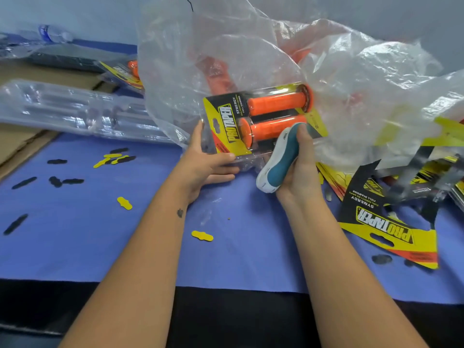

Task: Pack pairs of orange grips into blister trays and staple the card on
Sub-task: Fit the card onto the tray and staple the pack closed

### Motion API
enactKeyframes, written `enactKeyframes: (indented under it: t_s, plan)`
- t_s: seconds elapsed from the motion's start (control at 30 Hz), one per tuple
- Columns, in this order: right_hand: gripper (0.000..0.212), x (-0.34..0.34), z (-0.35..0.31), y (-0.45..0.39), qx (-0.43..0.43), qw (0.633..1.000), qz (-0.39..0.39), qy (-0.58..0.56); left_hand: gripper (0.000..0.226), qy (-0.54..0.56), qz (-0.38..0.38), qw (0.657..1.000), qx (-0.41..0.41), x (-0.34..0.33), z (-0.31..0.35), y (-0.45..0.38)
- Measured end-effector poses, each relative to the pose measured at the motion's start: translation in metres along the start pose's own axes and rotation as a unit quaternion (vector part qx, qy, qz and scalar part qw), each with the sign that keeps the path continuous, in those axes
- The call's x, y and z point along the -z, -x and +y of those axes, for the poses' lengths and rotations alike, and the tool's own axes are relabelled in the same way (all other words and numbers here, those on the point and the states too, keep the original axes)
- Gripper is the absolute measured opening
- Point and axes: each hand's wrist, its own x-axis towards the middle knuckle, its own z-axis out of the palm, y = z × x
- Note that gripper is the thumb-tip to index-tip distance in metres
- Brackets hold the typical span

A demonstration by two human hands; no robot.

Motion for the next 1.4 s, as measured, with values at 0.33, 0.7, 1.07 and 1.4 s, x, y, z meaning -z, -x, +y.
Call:
enactKeyframes:
  t_s: [0.33, 0.7, 1.07, 1.4]
  plan:
    - [0.022, 0.000, -0.006, 0.008, -0.026, 0.995, -0.100, 0.000, 0.001, 0.098, 0.097, 0.990, -0.002, -0.007, 0.005, -0.001]
    - [0.056, -0.001, 0.001, 0.015, -0.113, 0.934, -0.238, 0.240, 0.007, 0.163, 0.117, 0.979, -0.045, -0.012, 0.002, -0.001]
    - [0.050, -0.003, -0.002, 0.018, -0.217, 0.891, -0.263, 0.299, 0.024, 0.207, 0.052, 0.977, -0.026, -0.010, 0.008, -0.001]
    - [0.044, -0.005, 0.001, 0.019, -0.164, 0.925, -0.244, 0.240, 0.018, 0.117, 0.083, 0.986, -0.079, -0.014, 0.010, 0.003]
